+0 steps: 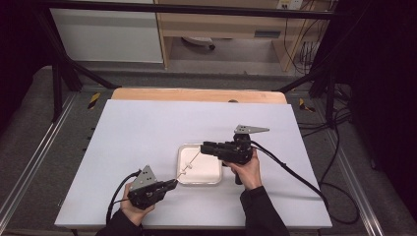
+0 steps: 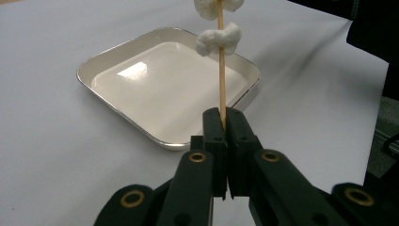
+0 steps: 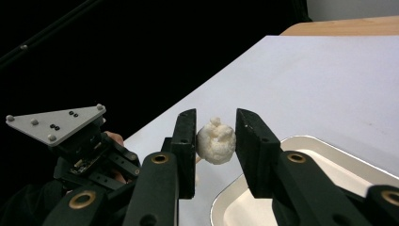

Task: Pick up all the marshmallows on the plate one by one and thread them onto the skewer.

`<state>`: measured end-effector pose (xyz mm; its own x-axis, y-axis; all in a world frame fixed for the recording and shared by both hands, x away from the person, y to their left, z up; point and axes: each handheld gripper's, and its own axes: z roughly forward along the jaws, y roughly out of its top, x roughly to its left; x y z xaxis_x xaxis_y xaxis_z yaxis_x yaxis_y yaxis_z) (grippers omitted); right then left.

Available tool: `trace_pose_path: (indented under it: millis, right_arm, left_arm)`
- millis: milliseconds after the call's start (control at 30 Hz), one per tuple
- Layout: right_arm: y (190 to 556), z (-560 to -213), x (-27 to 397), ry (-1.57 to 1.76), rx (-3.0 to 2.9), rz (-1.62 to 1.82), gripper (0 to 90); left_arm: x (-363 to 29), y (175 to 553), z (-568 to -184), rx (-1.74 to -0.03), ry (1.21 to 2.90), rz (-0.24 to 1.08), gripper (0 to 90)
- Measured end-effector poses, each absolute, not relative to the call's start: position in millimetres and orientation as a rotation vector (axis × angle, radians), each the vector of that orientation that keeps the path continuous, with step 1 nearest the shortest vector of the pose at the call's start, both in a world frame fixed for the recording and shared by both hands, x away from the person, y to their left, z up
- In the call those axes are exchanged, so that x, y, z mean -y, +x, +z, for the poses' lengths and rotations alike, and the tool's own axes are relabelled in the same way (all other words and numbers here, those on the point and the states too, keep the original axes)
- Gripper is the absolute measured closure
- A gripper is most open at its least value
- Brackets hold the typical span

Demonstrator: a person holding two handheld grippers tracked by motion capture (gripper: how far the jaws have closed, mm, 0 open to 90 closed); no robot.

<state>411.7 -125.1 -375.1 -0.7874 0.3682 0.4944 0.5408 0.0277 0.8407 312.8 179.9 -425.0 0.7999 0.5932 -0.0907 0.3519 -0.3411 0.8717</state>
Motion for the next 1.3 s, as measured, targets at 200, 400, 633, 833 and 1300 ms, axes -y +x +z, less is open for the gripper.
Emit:
trace_pose_path:
  millis: [200, 400, 633, 833, 1300]
  right_arm:
    - [413, -378, 123, -0.954, 2.139, -1.852, 70.1]
    - [413, -383, 119, -0.944, 2.113, -1.828, 70.8]
    - [412, -388, 116, -0.938, 2.097, -1.805, 72.7]
    - [408, -395, 111, -0.912, 2.107, -1.76, 74.0]
    - [402, -403, 105, -0.902, 2.142, -1.752, 73.0]
  left_arm:
    - [-180, 312, -425, -0.701, 1.961, 0.296, 88.2]
    - [-180, 312, -426, -0.695, 1.968, 0.297, 88.2]
    - [-180, 312, -426, -0.684, 1.969, 0.294, 88.2]
    - [-178, 312, -426, -0.683, 1.966, 0.296, 88.2]
    - [-175, 312, -428, -0.696, 1.979, 0.291, 88.2]
